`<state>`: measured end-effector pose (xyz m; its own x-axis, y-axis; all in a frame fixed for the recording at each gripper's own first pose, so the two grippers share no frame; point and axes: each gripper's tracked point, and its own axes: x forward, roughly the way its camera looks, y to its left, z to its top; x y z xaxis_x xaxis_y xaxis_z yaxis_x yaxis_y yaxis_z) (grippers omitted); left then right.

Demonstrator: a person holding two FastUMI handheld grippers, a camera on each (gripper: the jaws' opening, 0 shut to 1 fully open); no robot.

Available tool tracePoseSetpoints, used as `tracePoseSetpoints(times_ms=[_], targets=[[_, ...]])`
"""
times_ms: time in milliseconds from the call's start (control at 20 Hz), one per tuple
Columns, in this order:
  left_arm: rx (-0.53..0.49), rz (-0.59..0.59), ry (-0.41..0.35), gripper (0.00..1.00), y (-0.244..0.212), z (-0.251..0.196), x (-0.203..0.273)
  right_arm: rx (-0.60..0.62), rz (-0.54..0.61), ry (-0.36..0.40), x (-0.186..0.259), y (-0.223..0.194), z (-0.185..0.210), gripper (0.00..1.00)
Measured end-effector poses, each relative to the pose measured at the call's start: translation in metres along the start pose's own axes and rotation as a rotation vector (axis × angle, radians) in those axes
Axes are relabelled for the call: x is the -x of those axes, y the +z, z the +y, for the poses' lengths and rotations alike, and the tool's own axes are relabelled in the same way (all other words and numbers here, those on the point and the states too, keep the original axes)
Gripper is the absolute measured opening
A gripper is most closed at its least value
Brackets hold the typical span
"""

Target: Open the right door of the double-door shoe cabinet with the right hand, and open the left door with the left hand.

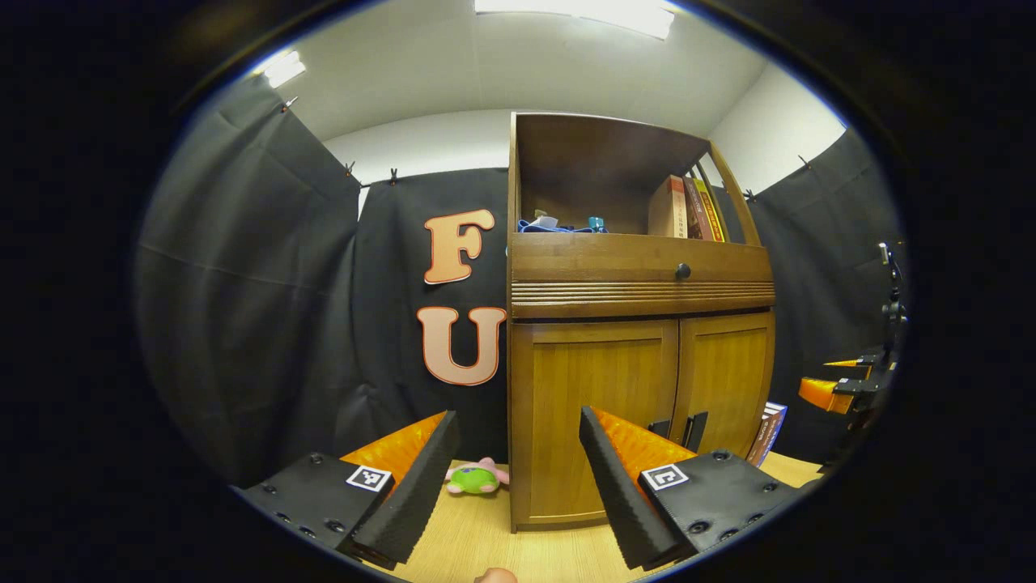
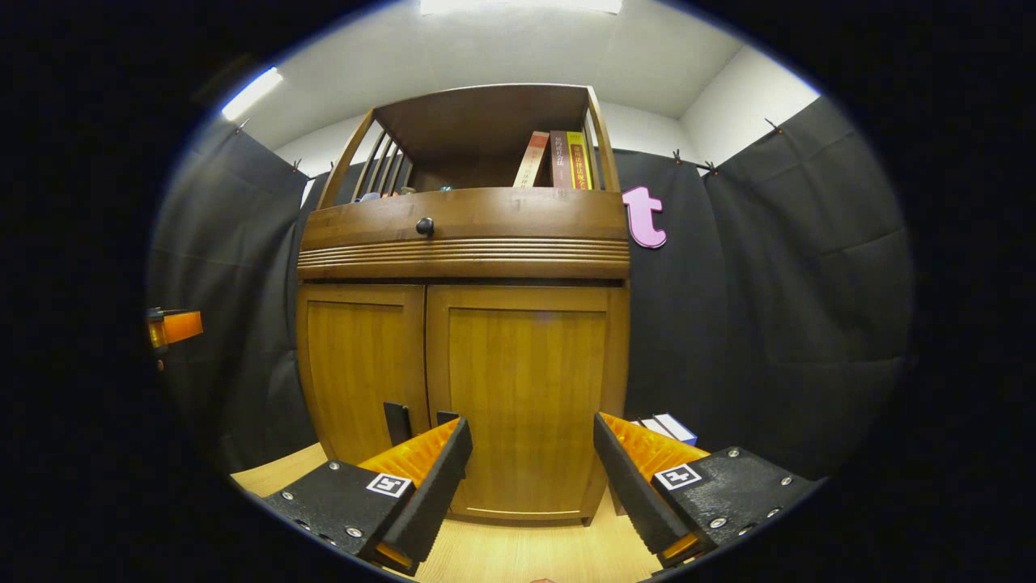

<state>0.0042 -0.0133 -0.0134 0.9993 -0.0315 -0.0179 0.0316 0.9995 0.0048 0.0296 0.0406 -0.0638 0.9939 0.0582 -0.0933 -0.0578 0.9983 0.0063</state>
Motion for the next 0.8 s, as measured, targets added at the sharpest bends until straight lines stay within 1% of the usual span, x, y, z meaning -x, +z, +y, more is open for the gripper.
tracePoseSetpoints(times_ms=[150,300,400,450,550,600,650,700,750,800], targets=[[-0.004,-0.003,-0.001,0.96,-0.001,0.001,-0.001,0.013,-0.01,0.015,-0.005,-0.01,0.017,0.94],[0.0,0.008,0.006,0.96,-0.008,0.005,-0.002,0.009,-0.016,0.024,-0.02,-0.027,0.035,0.94],[-0.01,0.021,0.025,0.96,-0.013,0.01,-0.004,0.011,0.003,0.036,-0.034,-0.043,0.048,0.93],[-0.016,0.022,0.036,0.99,-0.015,0.014,-0.005,0.002,0.008,0.046,-0.041,-0.049,0.055,0.94],[-0.021,0.015,0.05,0.95,-0.014,0.018,-0.006,-0.022,0.017,0.066,-0.054,-0.064,0.07,0.94],[-0.019,0.013,0.053,0.95,-0.016,0.019,-0.006,-0.026,0.027,0.076,-0.06,-0.071,0.078,0.94],[-0.016,0.015,0.056,0.99,-0.018,0.022,-0.006,-0.024,0.035,0.085,-0.066,-0.079,0.085,0.94],[-0.015,0.018,0.058,0.95,-0.019,0.023,-0.007,-0.015,0.043,0.089,-0.072,-0.086,0.089,0.94],[-0.015,0.018,0.061,0.99,-0.019,0.025,-0.007,-0.005,0.047,0.09,-0.078,-0.093,0.092,0.94],[-0.016,0.017,0.064,0.99,-0.019,0.027,-0.006,0.006,0.047,0.09,-0.085,-0.099,0.096,0.94]])
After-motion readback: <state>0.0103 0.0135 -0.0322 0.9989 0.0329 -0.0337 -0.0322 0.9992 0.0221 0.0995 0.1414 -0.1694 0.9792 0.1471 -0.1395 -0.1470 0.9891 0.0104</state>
